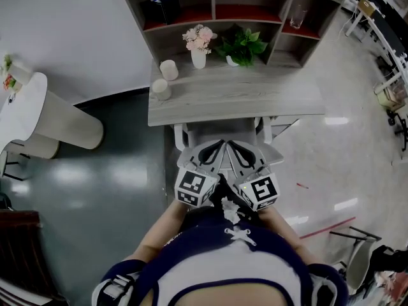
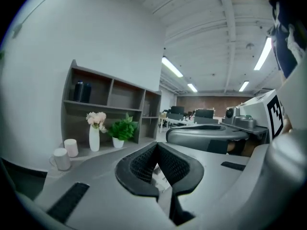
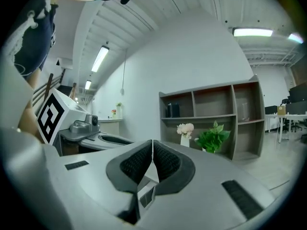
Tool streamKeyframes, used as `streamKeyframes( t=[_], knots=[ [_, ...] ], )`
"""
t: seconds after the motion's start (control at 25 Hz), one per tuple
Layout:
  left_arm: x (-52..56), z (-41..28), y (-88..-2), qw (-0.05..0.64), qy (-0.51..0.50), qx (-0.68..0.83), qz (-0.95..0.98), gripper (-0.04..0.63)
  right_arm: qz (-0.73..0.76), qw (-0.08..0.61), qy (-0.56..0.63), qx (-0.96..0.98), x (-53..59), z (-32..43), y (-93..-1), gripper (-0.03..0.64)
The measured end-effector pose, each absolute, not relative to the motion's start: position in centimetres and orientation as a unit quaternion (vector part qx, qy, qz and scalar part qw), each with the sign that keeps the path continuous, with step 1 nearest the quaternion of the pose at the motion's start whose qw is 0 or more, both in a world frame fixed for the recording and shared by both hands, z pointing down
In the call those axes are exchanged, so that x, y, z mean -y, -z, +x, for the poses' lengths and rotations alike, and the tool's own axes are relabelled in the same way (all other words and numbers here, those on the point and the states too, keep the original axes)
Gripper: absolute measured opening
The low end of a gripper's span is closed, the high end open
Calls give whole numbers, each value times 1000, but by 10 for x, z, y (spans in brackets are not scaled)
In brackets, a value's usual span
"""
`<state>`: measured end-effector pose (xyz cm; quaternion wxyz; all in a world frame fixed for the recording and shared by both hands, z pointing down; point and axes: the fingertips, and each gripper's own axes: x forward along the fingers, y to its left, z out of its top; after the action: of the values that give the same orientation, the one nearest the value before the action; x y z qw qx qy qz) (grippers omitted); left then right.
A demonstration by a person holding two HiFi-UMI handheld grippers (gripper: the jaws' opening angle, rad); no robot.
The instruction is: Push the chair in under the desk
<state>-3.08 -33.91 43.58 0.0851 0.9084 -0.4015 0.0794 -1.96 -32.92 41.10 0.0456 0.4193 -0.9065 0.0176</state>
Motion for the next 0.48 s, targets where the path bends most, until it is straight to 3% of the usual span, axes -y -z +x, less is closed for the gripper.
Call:
streamKeyframes(
  t=[0.48],
  knots=[
    [332,-30,-422,77,-59,408,908,9,411,50,-18,910,322,-20,-408,11]
  ],
)
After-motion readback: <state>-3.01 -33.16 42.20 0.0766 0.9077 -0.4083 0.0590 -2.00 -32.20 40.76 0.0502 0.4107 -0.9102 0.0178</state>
